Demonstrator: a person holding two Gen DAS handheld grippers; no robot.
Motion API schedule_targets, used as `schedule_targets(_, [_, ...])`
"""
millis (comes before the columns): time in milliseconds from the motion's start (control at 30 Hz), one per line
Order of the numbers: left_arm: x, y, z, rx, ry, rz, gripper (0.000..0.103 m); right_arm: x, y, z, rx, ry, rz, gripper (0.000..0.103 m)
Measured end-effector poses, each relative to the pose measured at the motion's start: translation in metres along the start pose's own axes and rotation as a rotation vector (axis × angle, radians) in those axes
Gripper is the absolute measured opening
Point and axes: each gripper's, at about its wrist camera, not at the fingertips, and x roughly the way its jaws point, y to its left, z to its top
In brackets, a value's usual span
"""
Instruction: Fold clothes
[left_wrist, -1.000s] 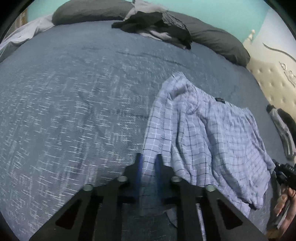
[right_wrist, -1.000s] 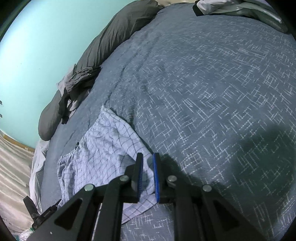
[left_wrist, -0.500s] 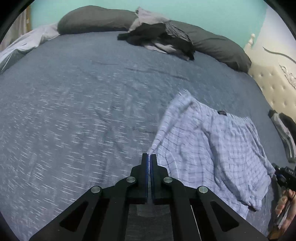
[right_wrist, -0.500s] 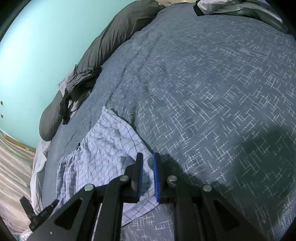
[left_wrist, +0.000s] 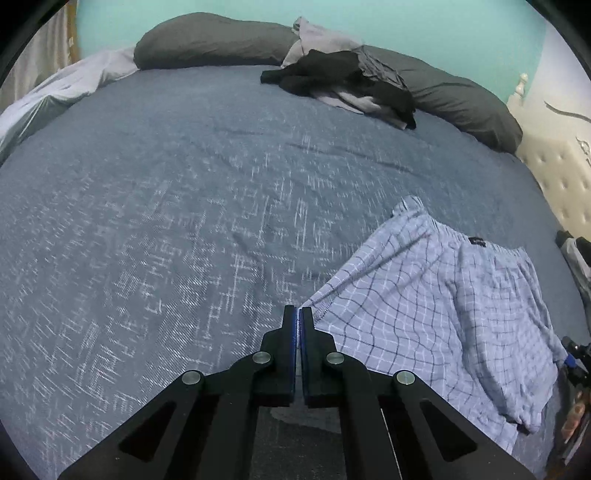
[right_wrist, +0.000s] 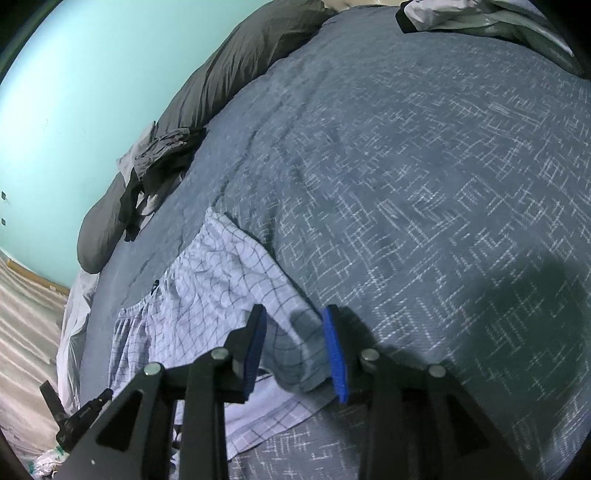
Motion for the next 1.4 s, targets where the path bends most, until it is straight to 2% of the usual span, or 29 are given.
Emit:
schedule_targets(167, [0.002, -0.001, -0.002, -0.037, 0.016, -0.050, 0.002, 0.005, 0.001, -0.002, -0.014, 0.030, -0.007, 0.032])
schedule_targets(367, [0.003, -0.001, -0.003, -0.046, 0.015, -0.041, 0.002, -0.007, 0.019, -0.003, -0.120, -0.025, -0.041, 0.032])
schedule_targets(467, [-0.004, 0.001, -0.003, -0.059, -0.004, -0.038, 0.002, -0.002, 0.027, -0.006, -0.159, -0.001, -0.030, 0.032])
schedule_targets(600, [-0.016, 0.003, -0.006, -0.075, -0.046, -0.025, 0.002, 0.011, 0.022, -0.010, -0.129, 0.054, -0.040, 0.032])
schedule_targets(633, [-0.018, 0.003, -0.007, -0.075, -0.051, -0.020, 0.002, 0.012, 0.020, -0.011, -0.119, 0.059, -0.031, 0.030])
schedule_targets(667, [-0.017, 0.003, -0.007, -0.074, -0.049, -0.019, 0.003, 0.012, 0.020, -0.011, -0.119, 0.064, -0.018, 0.020])
schedule_targets(733, [-0.012, 0.006, -0.009, -0.089, -0.034, -0.022, 0.003, 0.013, 0.023, -0.013, -0.117, 0.072, 0.004, 0.010])
schedule_targets(833, [-0.010, 0.006, -0.011, -0.108, -0.034, -0.025, 0.003, 0.012, 0.020, -0.013, -0.092, 0.068, 0.022, 0.004])
schedule_targets(933, [-0.015, 0.000, -0.011, -0.095, -0.052, -0.029, 0.003, 0.007, 0.017, -0.010, -0.069, 0.044, 0.027, 0.002])
schedule_targets(1133, [-0.012, -0.008, -0.012, -0.085, -0.041, -0.048, 0.003, -0.021, 0.010, 0.004, -0.052, -0.072, 0.039, 0.002])
schedule_targets(1233, [-0.011, -0.014, -0.012, -0.073, -0.038, -0.053, 0.003, -0.018, 0.011, 0.007, -0.070, -0.053, 0.039, 0.002])
schedule_targets(1400, [-0.009, -0.019, -0.012, -0.061, -0.024, -0.061, 0.003, -0.013, -0.007, 0.009, -0.020, -0.019, 0.011, 0.002])
